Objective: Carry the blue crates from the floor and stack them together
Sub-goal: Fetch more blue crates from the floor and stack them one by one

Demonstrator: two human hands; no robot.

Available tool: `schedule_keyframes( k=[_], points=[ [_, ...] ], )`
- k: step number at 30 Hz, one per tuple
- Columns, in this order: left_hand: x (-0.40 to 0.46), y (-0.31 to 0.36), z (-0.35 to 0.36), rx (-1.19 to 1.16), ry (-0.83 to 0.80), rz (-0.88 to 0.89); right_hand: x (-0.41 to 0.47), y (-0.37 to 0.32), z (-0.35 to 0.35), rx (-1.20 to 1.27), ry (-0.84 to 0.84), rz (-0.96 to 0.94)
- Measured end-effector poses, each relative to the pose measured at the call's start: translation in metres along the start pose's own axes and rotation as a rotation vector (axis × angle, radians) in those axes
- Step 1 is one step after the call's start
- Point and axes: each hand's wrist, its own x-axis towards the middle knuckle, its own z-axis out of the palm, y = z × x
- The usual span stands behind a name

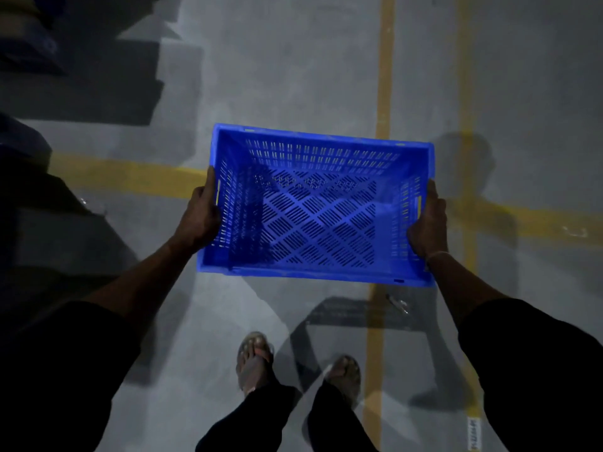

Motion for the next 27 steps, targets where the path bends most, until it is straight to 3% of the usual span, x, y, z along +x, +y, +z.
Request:
schedule_keyframes(
  k=[4, 11, 15, 21, 24, 27],
  points=[
    [0.012, -0.037, 0.004, -0.038, -0.097, -0.075, 0.002, 0.001, -0.004, 0.005, -0.052, 0.022],
    [-0.022, 0.039, -0.012, -0.113, -0.184, -0.001, -0.013, -0.004, -0.016, -0.060, -0.157, 0.010],
    [-0.005, -0.001, -0.003, -0.071, -0.117, -0.050, -0.020, 0.001, -0.014, -0.096, -0.139, -0.058],
    [-0.018, 0.031, 0.027, 0.140, 0.245, -0.039, -0.009, 0.013, 0.008, -0.216, -0.012, -0.103],
    [-0.019, 0.004, 0.030, 0.303, 0.189, 0.033, -0.006, 0.019, 0.008, -0.203, -0.040, -0.125],
    [-0.027, 0.003, 0.027, 0.412, 0.147, -0.024, -0.017, 0.013, 0.002, -0.185, -0.046, -0.127]
  ],
)
